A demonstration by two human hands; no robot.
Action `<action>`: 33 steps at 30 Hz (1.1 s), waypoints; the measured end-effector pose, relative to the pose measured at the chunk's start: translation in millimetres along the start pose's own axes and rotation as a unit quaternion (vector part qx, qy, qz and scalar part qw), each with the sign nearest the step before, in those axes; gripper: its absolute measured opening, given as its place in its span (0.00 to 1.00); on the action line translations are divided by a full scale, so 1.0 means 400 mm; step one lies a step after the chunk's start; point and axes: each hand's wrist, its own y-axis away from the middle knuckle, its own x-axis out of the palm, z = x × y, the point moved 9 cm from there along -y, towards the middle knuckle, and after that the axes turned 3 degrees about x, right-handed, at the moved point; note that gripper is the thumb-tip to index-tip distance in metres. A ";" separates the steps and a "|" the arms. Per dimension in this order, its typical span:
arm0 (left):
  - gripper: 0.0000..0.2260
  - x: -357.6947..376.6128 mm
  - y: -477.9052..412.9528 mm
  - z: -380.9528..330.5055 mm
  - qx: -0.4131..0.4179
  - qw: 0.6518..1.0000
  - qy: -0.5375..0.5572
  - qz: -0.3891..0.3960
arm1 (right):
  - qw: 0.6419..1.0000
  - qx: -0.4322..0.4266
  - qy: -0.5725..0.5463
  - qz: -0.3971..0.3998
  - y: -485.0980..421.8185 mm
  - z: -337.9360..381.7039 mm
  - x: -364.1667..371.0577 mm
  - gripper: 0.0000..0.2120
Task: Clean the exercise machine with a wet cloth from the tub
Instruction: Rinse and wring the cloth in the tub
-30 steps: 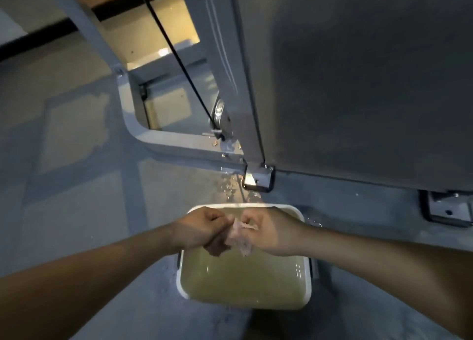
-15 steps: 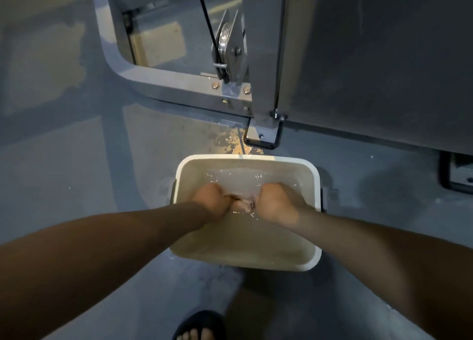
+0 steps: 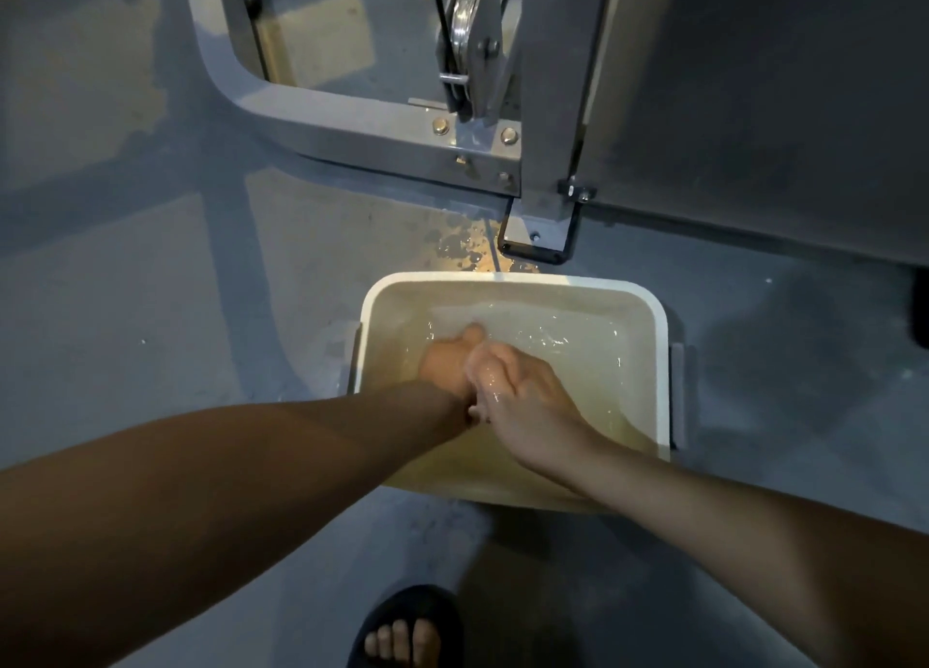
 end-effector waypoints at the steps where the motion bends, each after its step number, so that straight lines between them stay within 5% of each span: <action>1: 0.05 0.011 0.012 0.001 -0.020 0.999 0.047 0.008 | 0.997 -0.017 0.068 -0.040 0.000 0.015 -0.017 0.11; 4: 0.16 0.013 0.029 -0.021 -0.009 0.984 0.176 0.018 | 0.981 -0.049 0.155 -0.109 -0.032 0.042 -0.041 0.16; 9: 0.13 -0.002 0.030 -0.037 0.019 0.978 0.205 -0.017 | 0.969 -0.072 0.219 -0.086 -0.111 0.028 -0.066 0.16; 15: 0.20 -0.022 0.012 0.015 0.015 0.984 0.154 -0.084 | 0.968 0.178 0.013 -0.174 -0.086 -0.141 -0.111 0.13; 18: 0.16 -0.005 -0.001 0.055 -0.034 0.994 0.072 -0.073 | 0.976 0.196 0.026 -0.087 -0.094 -0.143 -0.067 0.15; 21: 0.10 0.015 -0.005 0.067 -0.052 0.998 0.013 -0.025 | 0.987 0.148 0.064 -0.003 -0.091 -0.113 -0.022 0.22; 24: 0.15 0.019 -0.008 0.085 -0.065 0.989 0.135 -0.011 | 0.996 0.080 0.025 -0.004 -0.072 -0.066 -0.011 0.29; 28: 0.16 0.019 0.005 0.064 -0.066 0.967 0.244 -0.016 | 0.991 -0.036 0.125 -0.036 -0.041 0.013 -0.008 0.21; 33: 0.16 0.057 0.039 0.000 -0.067 0.975 0.204 0.054 | 0.960 0.062 0.263 -0.077 -0.087 -0.072 -0.065 0.17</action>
